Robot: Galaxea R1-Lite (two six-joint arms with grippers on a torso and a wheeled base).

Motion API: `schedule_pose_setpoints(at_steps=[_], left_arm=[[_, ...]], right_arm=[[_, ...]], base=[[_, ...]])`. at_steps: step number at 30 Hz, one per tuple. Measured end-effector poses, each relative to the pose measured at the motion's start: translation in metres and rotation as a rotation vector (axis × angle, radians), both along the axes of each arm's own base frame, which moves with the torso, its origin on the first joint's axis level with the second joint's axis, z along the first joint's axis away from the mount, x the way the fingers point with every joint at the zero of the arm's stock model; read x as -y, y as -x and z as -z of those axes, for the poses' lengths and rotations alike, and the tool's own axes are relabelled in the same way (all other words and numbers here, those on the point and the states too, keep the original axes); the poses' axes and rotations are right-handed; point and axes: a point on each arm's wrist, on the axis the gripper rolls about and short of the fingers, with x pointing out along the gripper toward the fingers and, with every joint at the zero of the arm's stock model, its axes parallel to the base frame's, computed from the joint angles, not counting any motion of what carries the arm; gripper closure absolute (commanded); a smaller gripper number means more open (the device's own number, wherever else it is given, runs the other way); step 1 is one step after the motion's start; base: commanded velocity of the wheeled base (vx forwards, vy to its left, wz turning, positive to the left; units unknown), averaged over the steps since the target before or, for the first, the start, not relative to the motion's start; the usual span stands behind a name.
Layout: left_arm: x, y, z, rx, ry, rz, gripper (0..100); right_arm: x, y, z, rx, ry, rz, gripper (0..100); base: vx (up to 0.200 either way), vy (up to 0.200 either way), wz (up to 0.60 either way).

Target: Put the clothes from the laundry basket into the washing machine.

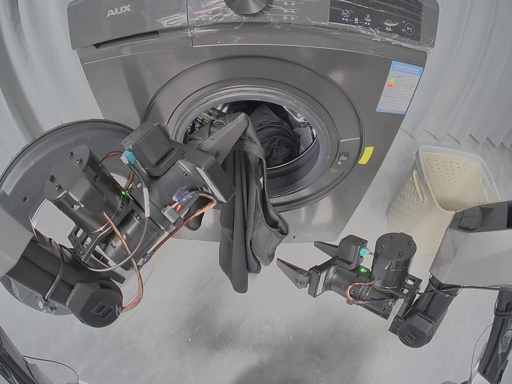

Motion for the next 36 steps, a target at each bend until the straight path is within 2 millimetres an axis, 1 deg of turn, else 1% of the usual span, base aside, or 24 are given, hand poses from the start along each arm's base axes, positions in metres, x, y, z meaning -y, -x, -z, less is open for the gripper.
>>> schedule_pose_setpoints(at_steps=[4, 8, 13, 16, 17, 19, 23, 27, 32, 36], left_arm=[[0.000, 0.000, 0.000, 0.000, 0.001, 0.000, 100], [0.000, 0.000, 0.000, 0.001, 0.001, 0.000, 100], [0.000, 0.000, 0.000, -0.001, -0.001, 0.002, 100], [0.000, 0.001, 0.000, -0.001, -0.002, 0.003, 100], [0.000, 0.001, 0.000, -0.001, -0.002, 0.002, 100], [0.000, 0.001, 0.001, -0.001, -0.002, 0.003, 100], [0.000, 0.001, 0.001, -0.001, -0.003, 0.003, 100], [0.000, 0.000, 0.000, 0.000, -0.002, 0.002, 100], [0.000, 0.000, 0.000, 0.001, -0.001, 0.003, 100], [0.000, 0.001, -0.001, 0.006, -0.001, 0.008, 100]], right_arm=[[0.010, -0.003, 0.003, -0.014, 0.011, 0.032, 0], [0.012, -0.020, -0.005, 0.025, -0.012, 0.068, 0], [0.005, -0.044, -0.015, 0.097, -0.050, 0.090, 0], [-0.006, -0.058, -0.018, 0.138, -0.073, 0.084, 0], [-0.009, -0.059, -0.018, 0.145, -0.078, 0.077, 0], [-0.023, -0.058, -0.017, 0.156, -0.086, 0.043, 0], [-0.038, -0.052, -0.011, 0.150, -0.083, -0.002, 0], [-0.060, -0.037, -0.006, 0.137, -0.079, -0.074, 0], [-0.072, -0.035, -0.002, 0.139, -0.081, -0.098, 0], [-0.077, -0.043, -0.002, 0.158, -0.097, -0.095, 0]], base=[[0.000, 0.000, 0.00], [0.000, 0.000, 0.00], [0.000, 0.000, 0.00], [0.000, 0.000, 0.00], [0.000, 0.000, 0.00], [0.000, 0.000, 0.00], [0.000, 0.000, 0.00], [0.000, 0.000, 0.00], [0.000, 0.000, 0.00], [0.000, 0.000, 0.00]])
